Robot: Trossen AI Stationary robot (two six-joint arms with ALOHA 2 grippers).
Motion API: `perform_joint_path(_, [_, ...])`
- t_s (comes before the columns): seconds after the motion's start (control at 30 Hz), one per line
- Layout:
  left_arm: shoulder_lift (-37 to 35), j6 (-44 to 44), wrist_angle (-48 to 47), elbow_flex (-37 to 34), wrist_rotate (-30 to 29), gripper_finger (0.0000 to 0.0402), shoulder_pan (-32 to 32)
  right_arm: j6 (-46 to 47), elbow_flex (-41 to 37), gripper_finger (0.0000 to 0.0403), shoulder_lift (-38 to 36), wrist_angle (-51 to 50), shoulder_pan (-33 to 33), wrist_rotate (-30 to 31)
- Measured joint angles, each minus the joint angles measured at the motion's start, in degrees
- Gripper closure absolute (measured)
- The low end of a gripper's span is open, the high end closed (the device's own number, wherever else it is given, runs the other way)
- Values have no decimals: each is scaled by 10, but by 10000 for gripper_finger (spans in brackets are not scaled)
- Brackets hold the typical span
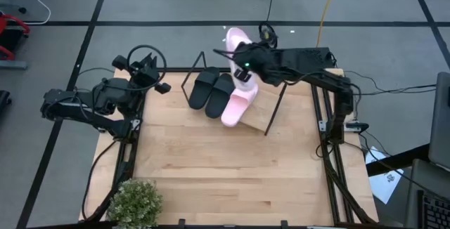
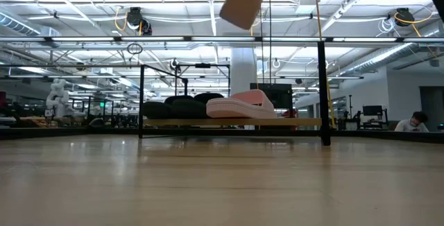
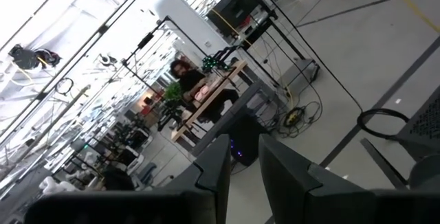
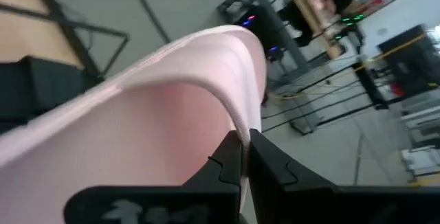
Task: Pick and place slides into the shelf
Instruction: Put the pink slides on the shelf
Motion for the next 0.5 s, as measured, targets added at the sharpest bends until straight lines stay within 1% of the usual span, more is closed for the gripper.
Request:
perform_joint_path(0.07, [0, 1, -1, 0, 4, 316, 4, 13, 5, 403, 16, -17, 0, -19])
perform_joint_path(0.13, [0, 1, -1, 0, 4, 316, 7, 49, 5, 403, 27, -59, -1, -39])
perform_joint_path(0.2, [0, -1, -2, 0, 6, 316, 9, 99, 5, 403, 35, -119, -3, -53])
perform_joint_path(0.33, [0, -14, -4, 0, 7, 316, 10, 229, 4, 403, 47, -250, -3, -76])
perform_joint_path(0.37, [0, -15, -4, 0, 7, 316, 10, 255, 0, 403, 47, -254, -3, -89])
perform_joint_path(0.43, [0, -16, -6, 0, 7, 316, 11, 277, -10, 403, 43, -244, 0, -121])
perform_joint_path(0.5, [0, -16, -7, 0, 10, 316, 10, 303, -12, 403, 43, -248, 5, -131])
